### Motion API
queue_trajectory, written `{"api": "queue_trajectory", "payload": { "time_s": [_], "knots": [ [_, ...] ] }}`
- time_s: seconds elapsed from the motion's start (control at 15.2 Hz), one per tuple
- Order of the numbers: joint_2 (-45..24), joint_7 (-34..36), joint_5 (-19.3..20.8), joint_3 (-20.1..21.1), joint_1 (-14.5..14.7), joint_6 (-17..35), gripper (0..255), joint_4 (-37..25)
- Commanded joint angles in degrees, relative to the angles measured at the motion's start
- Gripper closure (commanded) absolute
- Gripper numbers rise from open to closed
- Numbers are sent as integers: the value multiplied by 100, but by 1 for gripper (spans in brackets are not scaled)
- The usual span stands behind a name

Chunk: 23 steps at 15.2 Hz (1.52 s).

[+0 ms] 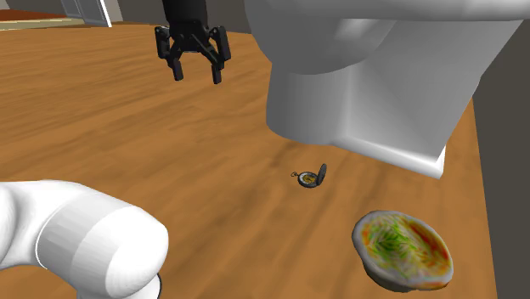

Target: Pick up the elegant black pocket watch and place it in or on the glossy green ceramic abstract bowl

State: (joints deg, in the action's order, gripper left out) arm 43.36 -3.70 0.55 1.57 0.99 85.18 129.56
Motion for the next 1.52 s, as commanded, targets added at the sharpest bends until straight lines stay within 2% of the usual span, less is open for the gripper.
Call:
{"api": "queue_trajectory", "payload": {
  "time_s": [0.0, 0.73, 1.45],
  "knots": [
    [0, 0, 0, 0, 0, 0, 0, 0],
    [-1314, -771, 526, -843, -373, 1448, 0, 295],
    [-3243, -1548, 626, -1602, -680, 2710, 0, -235]
  ]
}}
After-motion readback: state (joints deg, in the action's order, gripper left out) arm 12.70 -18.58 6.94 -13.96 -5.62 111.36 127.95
